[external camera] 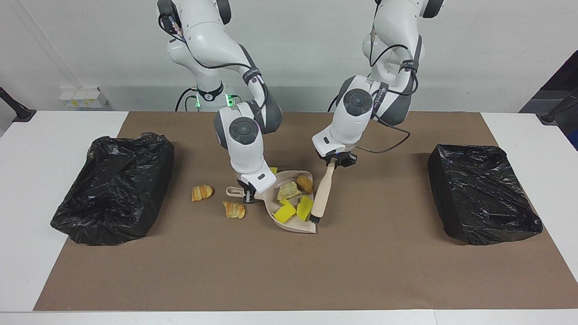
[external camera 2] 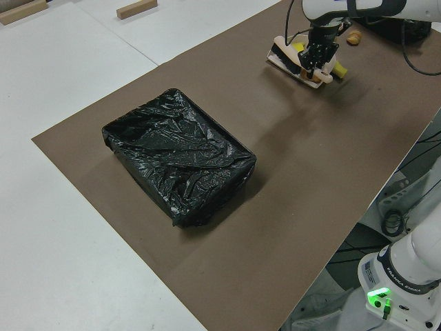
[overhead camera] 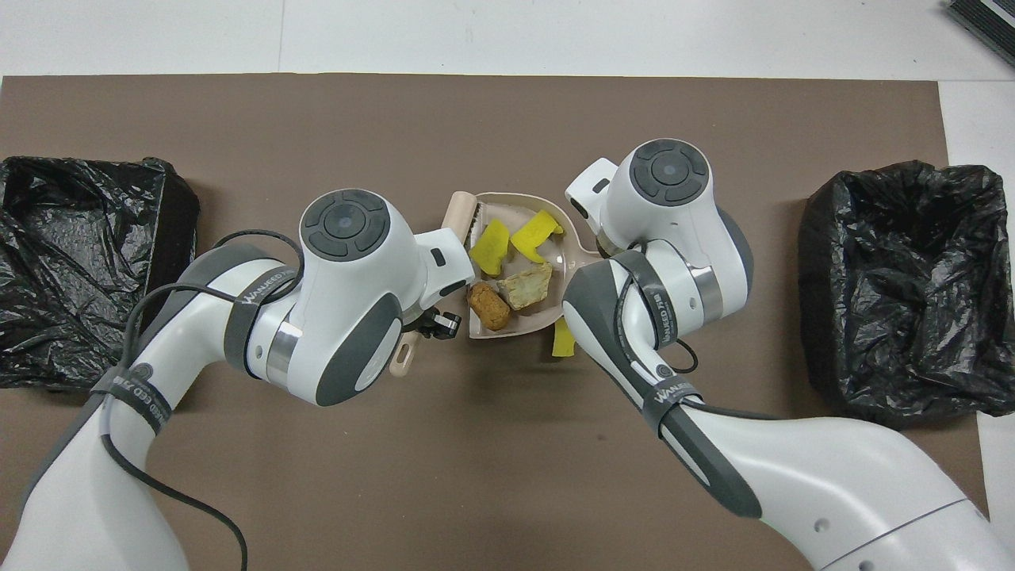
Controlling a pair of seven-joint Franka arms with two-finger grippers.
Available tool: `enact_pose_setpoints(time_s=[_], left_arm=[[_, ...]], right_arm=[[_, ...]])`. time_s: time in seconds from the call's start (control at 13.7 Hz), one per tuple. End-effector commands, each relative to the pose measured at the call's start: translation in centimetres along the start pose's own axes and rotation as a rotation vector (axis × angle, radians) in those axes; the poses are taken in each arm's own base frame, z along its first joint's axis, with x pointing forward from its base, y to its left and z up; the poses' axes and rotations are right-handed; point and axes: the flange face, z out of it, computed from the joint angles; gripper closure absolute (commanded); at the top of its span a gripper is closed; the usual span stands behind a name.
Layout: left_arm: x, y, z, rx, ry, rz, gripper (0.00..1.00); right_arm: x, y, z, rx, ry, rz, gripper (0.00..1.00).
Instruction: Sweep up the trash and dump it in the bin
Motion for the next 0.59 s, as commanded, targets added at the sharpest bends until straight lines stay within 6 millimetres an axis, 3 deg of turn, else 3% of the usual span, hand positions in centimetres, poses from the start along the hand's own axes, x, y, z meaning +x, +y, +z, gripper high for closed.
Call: enact_pose_setpoints(time_s=[0.0,0.15,0.37,0.51], left_arm=[[-1.9,-1.7,-3.7,-0.002,0.033,-0.08,1.0],[-2.6,-3.3,-5.8,-0.003,0.046,-0.118,1.0],[-5.7,-7.7,-10.2,-0.001,0.018,-0.239,1.0],[-7.7,-8.4,-11.1,0.022,-0.04,-0.295,1.0]], right_arm=[[-2.6,1.0,-1.8,-0.011,0.089,-0.019,1.0],[-3.8,1.4,-2.8,-0.016,0.127,-0.034,1.0],[-6.6,2.1,-5.3,-0.035,0.136,-0.047,1.0],[-9.8,2.7,-7.4,-0.033,0.135,-0.047,1.0]])
